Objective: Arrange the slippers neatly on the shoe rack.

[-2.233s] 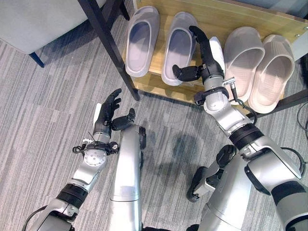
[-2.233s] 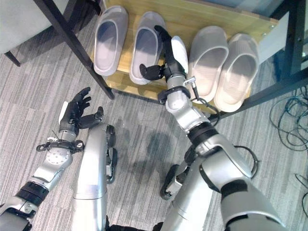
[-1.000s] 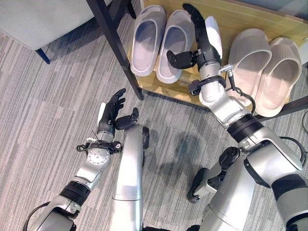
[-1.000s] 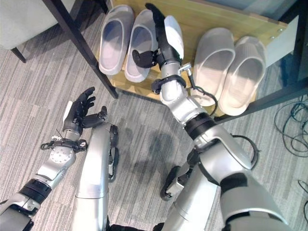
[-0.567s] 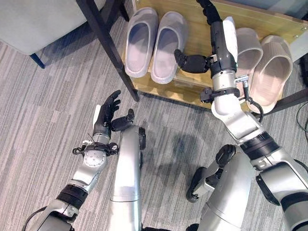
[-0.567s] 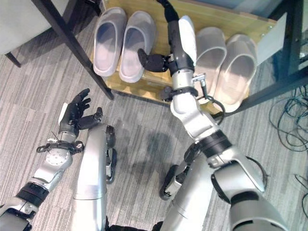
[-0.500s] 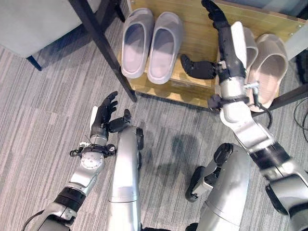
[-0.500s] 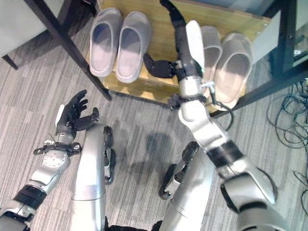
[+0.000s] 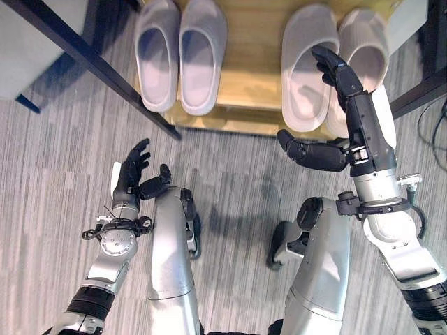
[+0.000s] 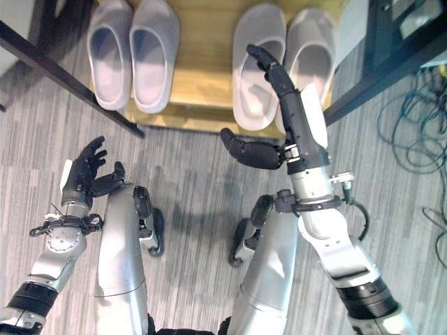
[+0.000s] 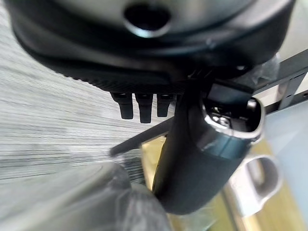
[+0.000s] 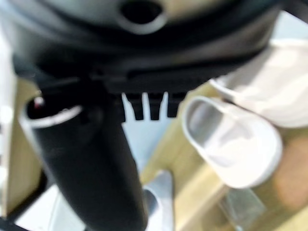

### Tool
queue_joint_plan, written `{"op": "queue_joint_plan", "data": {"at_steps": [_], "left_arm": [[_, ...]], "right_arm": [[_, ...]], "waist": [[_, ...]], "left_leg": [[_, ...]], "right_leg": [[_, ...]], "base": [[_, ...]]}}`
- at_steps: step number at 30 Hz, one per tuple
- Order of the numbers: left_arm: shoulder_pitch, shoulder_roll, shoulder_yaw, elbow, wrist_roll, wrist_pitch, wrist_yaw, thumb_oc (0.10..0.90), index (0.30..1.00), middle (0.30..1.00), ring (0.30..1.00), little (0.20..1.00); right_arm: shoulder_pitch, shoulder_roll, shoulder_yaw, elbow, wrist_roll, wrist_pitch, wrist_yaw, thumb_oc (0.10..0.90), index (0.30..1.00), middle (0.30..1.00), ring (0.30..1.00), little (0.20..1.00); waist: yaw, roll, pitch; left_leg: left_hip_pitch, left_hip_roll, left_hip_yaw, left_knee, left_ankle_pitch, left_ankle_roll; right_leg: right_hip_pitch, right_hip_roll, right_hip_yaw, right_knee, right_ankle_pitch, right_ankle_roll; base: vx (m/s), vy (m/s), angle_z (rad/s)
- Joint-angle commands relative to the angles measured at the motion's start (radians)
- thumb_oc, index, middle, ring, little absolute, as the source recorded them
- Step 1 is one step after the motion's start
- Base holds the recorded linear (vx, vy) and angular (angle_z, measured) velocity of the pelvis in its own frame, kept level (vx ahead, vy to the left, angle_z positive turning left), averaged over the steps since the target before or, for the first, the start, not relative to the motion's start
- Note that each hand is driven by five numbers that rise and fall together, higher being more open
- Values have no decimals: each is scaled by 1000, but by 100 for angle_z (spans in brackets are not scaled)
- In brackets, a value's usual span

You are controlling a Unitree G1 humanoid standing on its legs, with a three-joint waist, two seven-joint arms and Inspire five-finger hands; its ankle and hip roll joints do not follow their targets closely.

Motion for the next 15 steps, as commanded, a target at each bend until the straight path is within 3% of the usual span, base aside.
{"op": "queue_joint_plan", "data": {"at_steps": [1,3,5,13,14,15], "left_arm": [[69,2,-50,-44,55,-86,-25,800,900,900,900,900],[88,5,-65,-35,49,-92,-42,800,900,900,900,900],[110,14,-81,-23,51,-99,-70,800,900,900,900,900],[195,14,-191,68,120,-83,-168,800,900,900,900,900],[208,8,-221,110,148,-77,-189,800,900,900,900,900],[209,9,-221,111,149,-78,-189,800,900,900,900,900]], "right_arm": [[-13,-46,-103,-117,-48,-125,4,800,900,900,900,900],[50,-36,-73,-65,-49,-121,24,800,900,900,900,900],[132,-37,-46,-6,-56,-108,59,800,900,900,900,900],[310,43,125,369,-73,-55,145,800,900,900,900,900],[308,80,191,527,-113,-36,147,800,900,900,900,900],[304,84,197,536,-116,-40,143,800,900,900,900,900]], "waist": [[28,-14,-147],[16,2,-227],[2,3,-266],[-7,-20,-330],[0,-25,-354],[-1,-25,-347]], "left_leg": [[-96,-16,28,-200,96,53],[-95,-16,21,-302,147,56],[-23,-9,31,-434,192,51],[488,-43,71,-1031,401,27],[638,-62,80,-1197,448,22],[655,-63,80,-1213,455,22]], "right_leg": [[56,-5,-32,-204,76,-28],[84,-18,-87,-313,117,-13],[165,-30,-124,-447,155,1],[649,17,-252,-1012,321,59],[791,47,-293,-1142,361,91],[808,49,-295,-1156,367,91]], "base": [[-54,90,-6],[-88,102,4],[-129,39,0],[-69,-21,3],[109,-35,9],[144,-51,9]]}}
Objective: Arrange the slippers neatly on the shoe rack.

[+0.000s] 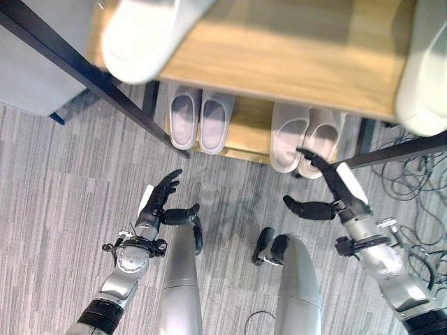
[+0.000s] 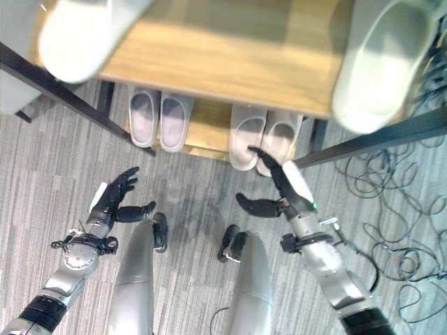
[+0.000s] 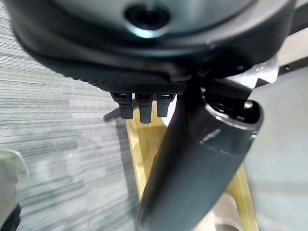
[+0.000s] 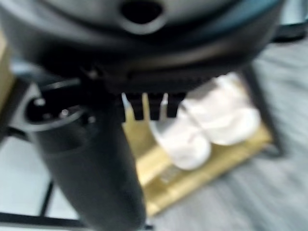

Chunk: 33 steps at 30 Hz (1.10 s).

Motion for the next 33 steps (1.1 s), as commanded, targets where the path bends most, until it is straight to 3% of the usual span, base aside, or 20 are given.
{"op": "queue_joint_plan", "data": {"at_steps": [1,3,4,8,12,17,23,33], "left_arm": [[56,14,-55,31,62,-51,-44,800,900,900,900,900],[74,4,-68,63,89,-47,-58,800,900,900,900,900],[73,-3,-74,83,107,-44,-58,800,900,900,900,900],[65,-35,-77,144,134,-29,-63,800,900,900,900,900],[106,-36,-50,123,130,-29,-83,800,900,900,900,900],[151,-11,-29,44,101,-33,-105,800,900,900,900,900],[230,44,31,-210,-85,-26,-190,800,900,900,900,900],[227,14,101,-426,-206,-36,-181,800,900,900,900,900]], "right_arm": [[53,21,63,132,-77,-16,3,800,900,900,900,900],[45,70,108,300,-119,9,-11,800,900,900,900,900],[28,97,136,381,-156,12,-26,800,900,900,900,900],[10,196,155,641,-177,52,-40,800,900,900,900,900],[36,251,123,775,-186,69,-30,800,900,900,900,900],[57,274,113,814,-187,71,-21,800,900,900,900,900],[85,315,110,826,-176,85,-14,800,900,900,900,900],[112,347,130,827,-179,94,-17,800,900,900,900,900]], "waist": [[10,-6,-109],[21,-6,-137],[25,-2,-132],[29,6,-177],[22,18,-251],[20,23,-275],[18,35,-291],[11,50,-278]], "left_leg": [[172,-38,10,-360,181,-8],[319,-65,20,-516,232,-15],[389,-65,30,-603,292,-10],[582,-71,51,-797,359,-27],[731,-74,82,-926,397,-46],[780,-77,91,-926,390,-58],[844,-78,118,-926,382,-70],[887,-76,139,-926,365,-65]], "right_leg": [[229,50,-61,-261,97,47],[362,77,-81,-389,139,74],[436,93,-102,-477,187,72],[625,136,-103,-680,242,108],[784,174,-101,-851,279,128],[862,187,-107,-921,296,134],[954,194,-110,-993,312,145],[981,197,-97,-1025,324,151]], "base": [[119,-44,7],[159,-70,2],[76,-57,-3],[113,-58,-6],[161,-48,-6],[97,-40,-2],[53,-49,3],[14,-23,1]]}}
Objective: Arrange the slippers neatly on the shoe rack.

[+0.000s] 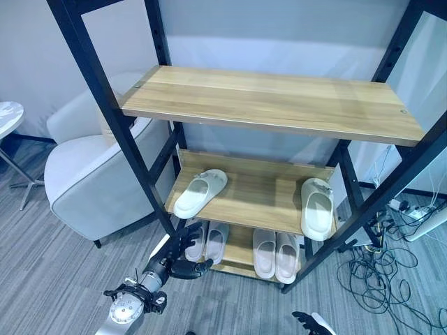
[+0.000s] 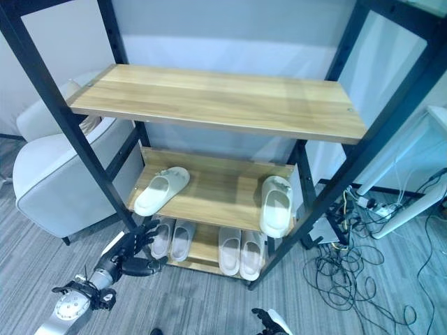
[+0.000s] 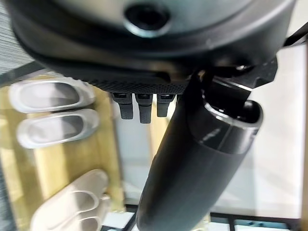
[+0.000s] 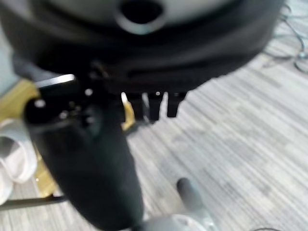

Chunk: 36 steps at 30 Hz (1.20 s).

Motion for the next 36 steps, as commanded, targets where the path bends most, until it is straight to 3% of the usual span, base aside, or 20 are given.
{"op": "queue_joint_plan", "data": {"at_steps": [1,18,30,36], "left_arm": [[-81,-6,68,-134,-52,-84,20,800,900,900,900,900],[-411,-98,6,-42,101,-131,239,800,900,900,900,900],[-575,-31,-12,131,331,-116,381,800,900,900,900,900],[-678,44,-42,235,450,-101,446,800,900,900,900,900]], "right_arm": [[-21,-7,9,-6,-9,-8,-20,800,900,900,900,900],[6,-1,17,36,-8,4,-47,800,900,900,900,900],[2,-10,36,40,0,-6,-48,800,900,900,900,900],[-17,-22,40,42,14,-19,-48,800,900,900,900,900]], "waist": [[1,-21,-1],[-58,-14,-6],[-81,-12,-13],[-89,-15,-37]], "left_leg": [[-47,-52,54,-8,37,-15],[-64,-46,86,-8,15,-10],[-125,-47,93,-8,17,-7],[-208,-47,92,-8,38,-7]], "right_leg": [[5,22,0,13,-49,52],[-41,14,29,13,-19,76],[-128,6,49,13,14,87],[-232,2,59,26,38,90]], "base": [[0,0,0],[8,0,-2],[1,7,-8],[-32,4,-3]]}}
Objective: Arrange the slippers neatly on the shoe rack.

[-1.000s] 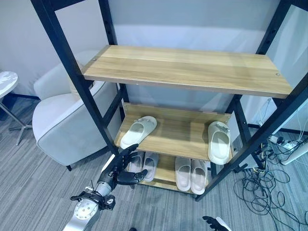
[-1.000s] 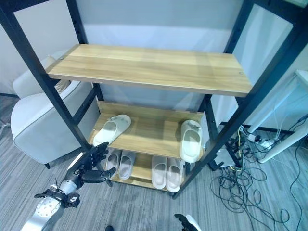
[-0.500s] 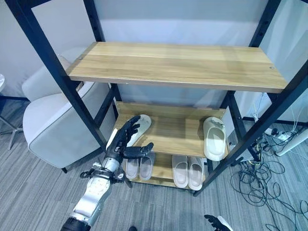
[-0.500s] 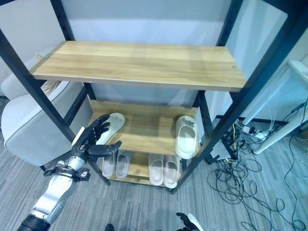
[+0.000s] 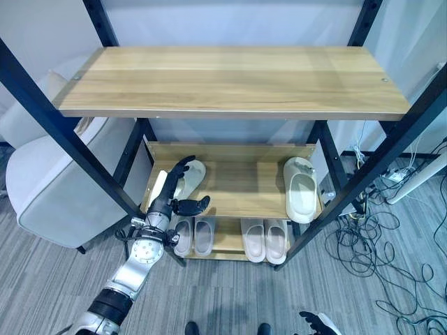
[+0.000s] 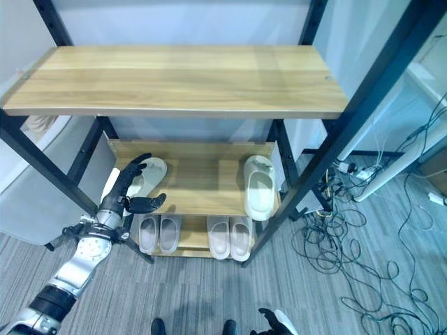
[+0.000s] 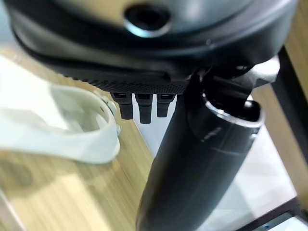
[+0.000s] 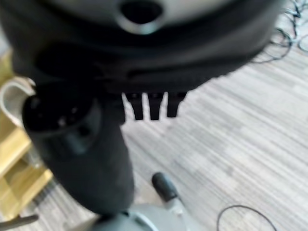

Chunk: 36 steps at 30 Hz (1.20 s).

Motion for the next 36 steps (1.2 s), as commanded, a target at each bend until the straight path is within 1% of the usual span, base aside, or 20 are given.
{"op": "queue_joint_plan", "data": {"at_steps": [1,3,4,5,12,14,15,16,17,18,19,20,27,36], "left_arm": [[-190,56,6,25,78,-91,75,800,900,900,900,900],[-205,90,-3,53,115,-88,78,800,900,900,900,900],[-227,127,-16,77,168,-80,78,800,900,900,900,900],[-229,127,-17,79,169,-80,79,800,900,900,900,900],[-312,208,-86,173,317,-49,100,800,900,900,900,900],[-348,227,-112,201,358,-37,109,800,900,900,900,900],[-392,243,-148,236,403,-24,113,800,900,900,900,900],[-396,242,-151,238,404,-25,115,800,900,900,900,900],[-435,248,-186,273,432,-18,115,800,900,900,900,900],[-439,247,-188,276,432,-18,116,742,813,813,813,813],[-452,248,-201,288,438,-15,110,695,742,742,742,742],[-471,248,-215,298,437,-16,103,400,300,300,300,300],[-498,224,-233,328,397,-25,86,400,300,300,300,300],[-484,199,-216,277,351,-38,78,400,300,300,300,300]], "right_arm": [[15,-15,40,0,11,-19,-5,800,900,900,900,900],[11,-16,42,3,14,-25,-3,800,900,900,900,900],[3,-20,42,11,16,-29,-1,800,900,900,900,900],[2,-19,42,12,17,-29,-1,800,900,900,900,900],[-2,-30,43,9,23,-50,0,800,900,900,900,900],[-7,-29,45,16,24,-53,0,800,900,900,900,900],[-9,-29,50,19,29,-58,2,800,900,900,900,900],[-10,-28,49,20,29,-58,2,800,900,900,900,900],[-13,-29,52,21,35,-62,4,800,900,900,900,900],[-13,-28,51,21,35,-62,4,800,900,900,900,900],[-13,-30,53,20,37,-63,4,800,900,900,900,900],[-11,-31,53,15,40,-65,6,800,900,900,900,900],[-12,-24,52,28,54,-56,8,800,900,900,900,900],[-19,-20,51,22,55,-51,4,800,900,900,900,900]], "waist": [[-4,-22,-54],[-2,-23,-65],[-1,-21,-71],[0,-22,-72],[-3,-25,-79],[-5,-26,-79],[-10,-25,-79],[-9,-26,-79],[-13,-27,-76],[-12,-27,-77],[-15,-27,-76],[-17,-29,-76],[-23,-34,-67],[-20,-24,-45]], "left_leg": [[-115,-47,32,-1,33,-14],[-134,-48,34,-1,38,-13],[-147,-47,36,-1,42,-13],[-149,-47,36,-1,43,-13],[-169,-51,38,-1,46,-10],[-177,-52,37,-1,47,-10],[-184,-53,37,-1,48,-9],[-185,-53,37,-1,48,-9],[-193,-54,37,-1,50,-8],[-194,-54,37,-1,51,-8],[-196,-54,38,-1,51,-8],[-200,-54,38,-1,52,-7],[-211,-55,38,-1,55,-7],[-213,-57,45,-1,58,-6]], "right_leg": [[-103,-3,5,24,4,105],[-129,-5,6,30,6,105],[-146,-7,6,34,8,104],[-149,-7,6,35,8,104],[-176,-10,10,45,12,104],[-185,-9,8,47,13,104],[-194,-10,7,50,17,105],[-195,-10,7,50,16,105],[-204,-8,8,52,19,105],[-205,-9,8,52,19,105],[-207,-9,7,53,20,106],[-212,-9,7,53,22,106],[-227,-12,7,54,29,106],[-244,-14,15,58,34,107]], "base": [[-30,5,-10],[-21,18,-8],[-17,18,-5],[-12,17,-10],[0,4,-2],[0,0,0],[0,0,0],[0,0,0],[0,0,0],[0,0,0],[0,0,0],[0,0,0],[-1,-2,-1],[-14,-10,-3]]}}
